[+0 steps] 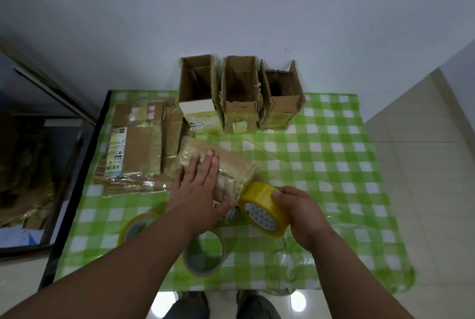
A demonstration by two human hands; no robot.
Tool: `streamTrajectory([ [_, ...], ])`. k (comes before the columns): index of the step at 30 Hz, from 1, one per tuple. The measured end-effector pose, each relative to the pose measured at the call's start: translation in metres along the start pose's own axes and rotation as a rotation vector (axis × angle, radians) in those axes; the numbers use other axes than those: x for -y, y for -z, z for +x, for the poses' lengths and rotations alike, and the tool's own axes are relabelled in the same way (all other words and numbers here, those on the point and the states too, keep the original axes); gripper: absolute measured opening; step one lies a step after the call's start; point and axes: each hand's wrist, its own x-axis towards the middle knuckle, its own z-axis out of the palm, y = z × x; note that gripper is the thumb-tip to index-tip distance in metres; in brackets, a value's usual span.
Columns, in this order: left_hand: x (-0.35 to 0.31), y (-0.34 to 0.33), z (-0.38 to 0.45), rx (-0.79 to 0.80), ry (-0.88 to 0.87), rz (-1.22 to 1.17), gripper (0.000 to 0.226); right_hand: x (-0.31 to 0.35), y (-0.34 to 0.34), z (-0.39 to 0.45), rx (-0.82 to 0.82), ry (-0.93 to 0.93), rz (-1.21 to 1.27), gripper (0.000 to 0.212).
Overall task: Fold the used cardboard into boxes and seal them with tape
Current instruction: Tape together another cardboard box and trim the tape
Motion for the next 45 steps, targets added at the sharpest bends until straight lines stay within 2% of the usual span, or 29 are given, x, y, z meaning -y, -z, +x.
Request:
streamTrajectory([
  [4,0.003,0.011,0.009,0.057,-0.072,0.016,0.112,-0.007,0.000,-0.001,0.001,-0.001,0.087,0.020],
  [11,-0.023,0.035,0.028,0.029,-0.413,0.173,0.075,-0.020,0.012,-0.017,0.050,-0.020,0.251,0.026],
  [13,-0.028,0.031,0.029,0.030,-0.412,0.159,0.073,-0.026,0.012,-0.017,0.056,-0.039,0.230,0.031],
  [15,-0.029,0.026,0.029,0.042,-0.380,0.068,0.069,-0.027,0.008,-0.018,0.077,-0.048,0.177,0.023],
  [18,-0.032,0.024,0.033,0.067,-0.312,-0.045,0.067,-0.024,0.003,-0.021,0.115,-0.018,0.029,0.022],
  [21,-0.037,0.024,0.039,0.076,-0.301,-0.021,0.065,-0.027,0.005,-0.023,0.163,0.013,-0.108,0.010],
  [26,-0.044,0.021,0.045,-0.007,-0.303,0.026,0.067,-0.035,0.011,-0.029,0.179,-0.006,-0.171,0.017],
  [34,-0.050,0.020,0.046,-0.021,-0.302,0.156,0.063,-0.039,0.020,-0.033,0.178,0.020,-0.200,0.014],
  [36,-0.046,0.024,0.049,-0.003,-0.270,0.140,0.056,-0.041,0.021,-0.033,0.176,0.022,-0.216,0.014],
  [40,-0.033,0.043,0.060,-0.031,-0.068,-0.005,0.053,-0.049,0.024,-0.034,0.165,-0.014,-0.157,0.027],
  [45,-0.040,0.033,0.047,-0.196,0.249,-0.574,0.069,-0.041,0.027,-0.028,0.136,0.010,-0.170,0.011],
])
